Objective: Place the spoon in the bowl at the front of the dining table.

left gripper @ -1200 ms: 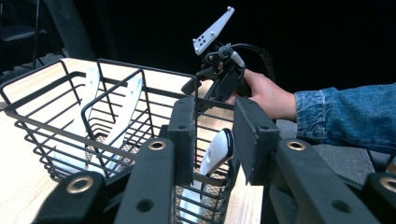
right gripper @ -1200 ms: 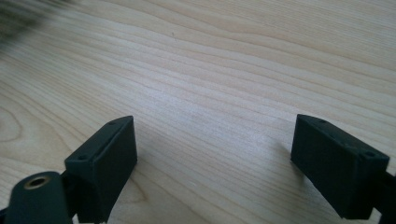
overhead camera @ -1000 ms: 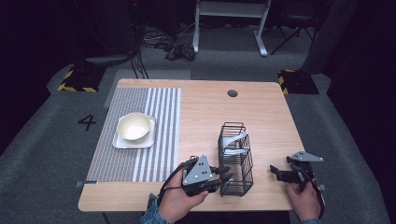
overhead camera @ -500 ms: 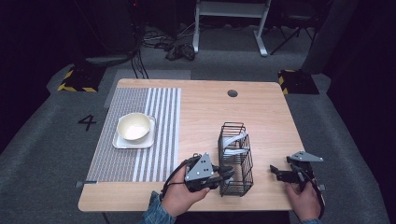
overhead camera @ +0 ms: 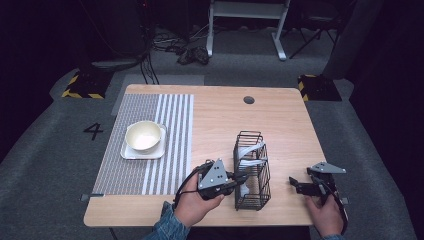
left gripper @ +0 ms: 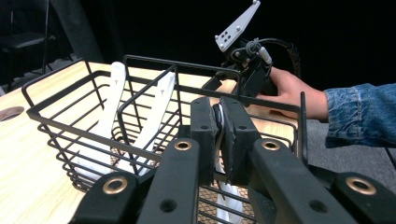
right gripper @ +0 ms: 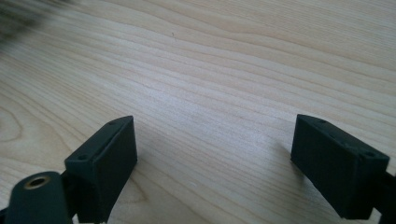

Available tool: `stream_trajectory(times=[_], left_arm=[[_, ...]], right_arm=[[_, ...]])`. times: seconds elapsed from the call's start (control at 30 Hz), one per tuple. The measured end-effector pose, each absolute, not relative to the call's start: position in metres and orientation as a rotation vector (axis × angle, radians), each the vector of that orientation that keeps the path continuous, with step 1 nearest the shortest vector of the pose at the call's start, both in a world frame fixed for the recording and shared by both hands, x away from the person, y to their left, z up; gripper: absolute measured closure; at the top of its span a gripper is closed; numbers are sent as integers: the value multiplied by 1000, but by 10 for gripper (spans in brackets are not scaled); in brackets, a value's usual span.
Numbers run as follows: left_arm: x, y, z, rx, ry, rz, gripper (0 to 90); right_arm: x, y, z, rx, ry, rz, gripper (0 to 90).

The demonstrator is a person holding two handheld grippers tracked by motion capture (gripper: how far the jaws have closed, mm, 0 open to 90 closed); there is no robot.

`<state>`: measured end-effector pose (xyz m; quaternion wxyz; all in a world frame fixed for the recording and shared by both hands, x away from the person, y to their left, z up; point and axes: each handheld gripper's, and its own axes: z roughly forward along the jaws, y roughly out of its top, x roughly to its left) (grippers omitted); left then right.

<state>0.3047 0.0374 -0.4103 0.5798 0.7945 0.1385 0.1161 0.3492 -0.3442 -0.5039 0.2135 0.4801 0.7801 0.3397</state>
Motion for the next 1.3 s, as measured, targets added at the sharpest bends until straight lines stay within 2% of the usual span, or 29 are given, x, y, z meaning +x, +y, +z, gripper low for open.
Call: stream_trajectory(times=[0.43,1.07,1.3], left_arm=[[306,43,-382,1810,253,263,853],[311,57,-334,1754,175,143,853],[310,65,-322,1751,159,161,854]], right_arm=[[349,-344,-504,1332,2165,943,145],[349,-344,-504,1332,2165,943,145],[349,-344,-504,1333,2165,943,145]])
